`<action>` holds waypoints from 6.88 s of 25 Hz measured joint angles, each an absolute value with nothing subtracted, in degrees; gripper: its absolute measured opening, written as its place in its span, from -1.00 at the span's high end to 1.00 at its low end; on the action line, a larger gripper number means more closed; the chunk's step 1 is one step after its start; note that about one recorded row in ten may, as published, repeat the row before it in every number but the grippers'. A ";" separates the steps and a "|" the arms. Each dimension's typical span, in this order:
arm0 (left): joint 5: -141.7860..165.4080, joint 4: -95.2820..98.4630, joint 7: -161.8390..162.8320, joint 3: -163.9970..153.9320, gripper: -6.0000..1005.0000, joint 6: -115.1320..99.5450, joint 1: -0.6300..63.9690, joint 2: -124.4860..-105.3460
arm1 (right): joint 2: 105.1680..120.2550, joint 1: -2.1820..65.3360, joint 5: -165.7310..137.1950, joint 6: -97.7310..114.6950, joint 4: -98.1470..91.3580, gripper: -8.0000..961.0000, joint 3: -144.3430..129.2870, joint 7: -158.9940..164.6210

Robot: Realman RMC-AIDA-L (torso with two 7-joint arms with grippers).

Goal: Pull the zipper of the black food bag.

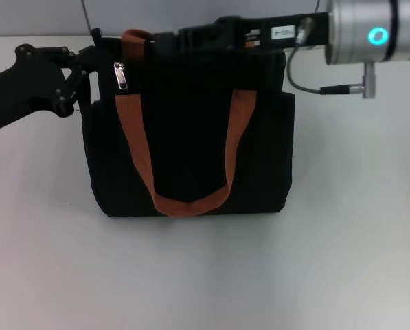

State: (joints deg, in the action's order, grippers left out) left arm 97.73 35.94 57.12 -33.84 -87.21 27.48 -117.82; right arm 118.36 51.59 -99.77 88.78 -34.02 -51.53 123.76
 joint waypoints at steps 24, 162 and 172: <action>97.73 35.68 56.34 -33.83 0.91 -87.70 27.16 -118.15 | 119.04 59.86 -106.26 75.47 -33.22 0.50 -62.87 136.16; 95.20 40.81 72.02 -35.47 0.20 -98.29 22.64 -114.48 | 119.25 28.33 -106.17 104.91 -26.76 -0.33 -48.58 61.65; 94.93 45.33 78.94 -30.97 -0.47 -106.43 19.69 -109.84 | 119.49 31.01 -106.19 101.65 -23.63 -0.33 -48.52 60.80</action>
State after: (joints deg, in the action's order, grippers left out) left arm 94.93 45.33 78.94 -30.97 -106.43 19.69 -109.84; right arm 119.49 31.01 -106.19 101.65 -23.63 -48.52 60.80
